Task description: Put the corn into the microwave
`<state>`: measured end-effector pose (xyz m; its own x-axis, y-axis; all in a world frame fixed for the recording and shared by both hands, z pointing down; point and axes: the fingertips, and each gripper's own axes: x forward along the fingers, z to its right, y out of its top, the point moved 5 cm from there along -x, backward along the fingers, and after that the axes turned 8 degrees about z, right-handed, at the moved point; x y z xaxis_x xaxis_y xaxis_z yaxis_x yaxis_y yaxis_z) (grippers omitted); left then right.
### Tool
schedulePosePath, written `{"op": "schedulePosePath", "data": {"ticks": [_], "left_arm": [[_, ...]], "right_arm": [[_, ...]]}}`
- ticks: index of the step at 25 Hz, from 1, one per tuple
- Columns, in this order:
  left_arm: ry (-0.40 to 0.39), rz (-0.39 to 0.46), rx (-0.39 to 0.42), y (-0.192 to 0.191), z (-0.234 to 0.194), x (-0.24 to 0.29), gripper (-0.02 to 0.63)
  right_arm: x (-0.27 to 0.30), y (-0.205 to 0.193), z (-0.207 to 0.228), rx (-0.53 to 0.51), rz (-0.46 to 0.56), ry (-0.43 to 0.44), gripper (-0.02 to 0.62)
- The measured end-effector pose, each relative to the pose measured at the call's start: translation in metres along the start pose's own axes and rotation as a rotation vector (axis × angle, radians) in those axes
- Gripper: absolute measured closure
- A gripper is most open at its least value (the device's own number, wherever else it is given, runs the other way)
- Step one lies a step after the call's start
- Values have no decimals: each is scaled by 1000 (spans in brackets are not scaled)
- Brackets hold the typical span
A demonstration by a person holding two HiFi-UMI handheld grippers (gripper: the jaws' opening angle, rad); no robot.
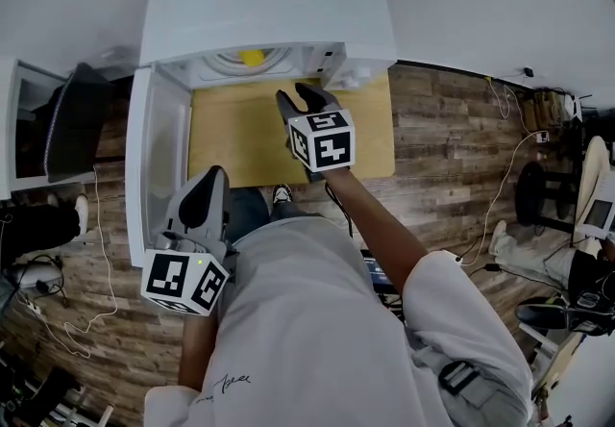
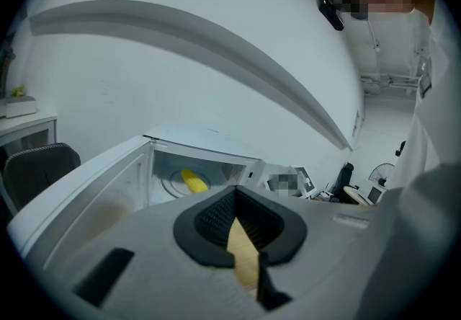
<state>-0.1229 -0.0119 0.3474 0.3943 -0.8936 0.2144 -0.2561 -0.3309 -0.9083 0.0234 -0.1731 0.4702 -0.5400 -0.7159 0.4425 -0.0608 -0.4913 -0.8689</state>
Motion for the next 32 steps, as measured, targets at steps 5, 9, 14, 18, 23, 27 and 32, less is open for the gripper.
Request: {"op": "schedulePosePath", "data": {"ticks": [5,9,14,18,23,27,32], "left_arm": [[11,6,-7,-3,-1,-4,616],[18,9,-14,-4,-4,-8,616],[11,3,-16,-7,-4,-10,616],[18,-3,-26,-12,-6,-12,617],[34,-7,-35,-17,-10,-17,617],[46,-12,-37,-21,-13,-18,617],[47,-12,-29,-22,-13,-17,616]], "right_arm": [[-11,-6,-5,7,-17,11,446],[-21,-6,-10,15,-15,14,460],[-31,-5,-16,18,-15,30,463],[-43,-4,-21,21,-10,40,477],[-57,-3,-23,25,-7,48,503],[-68,-2,-21,35,3,41,523],[-83,-3,-23,50,16,35,549]]}}
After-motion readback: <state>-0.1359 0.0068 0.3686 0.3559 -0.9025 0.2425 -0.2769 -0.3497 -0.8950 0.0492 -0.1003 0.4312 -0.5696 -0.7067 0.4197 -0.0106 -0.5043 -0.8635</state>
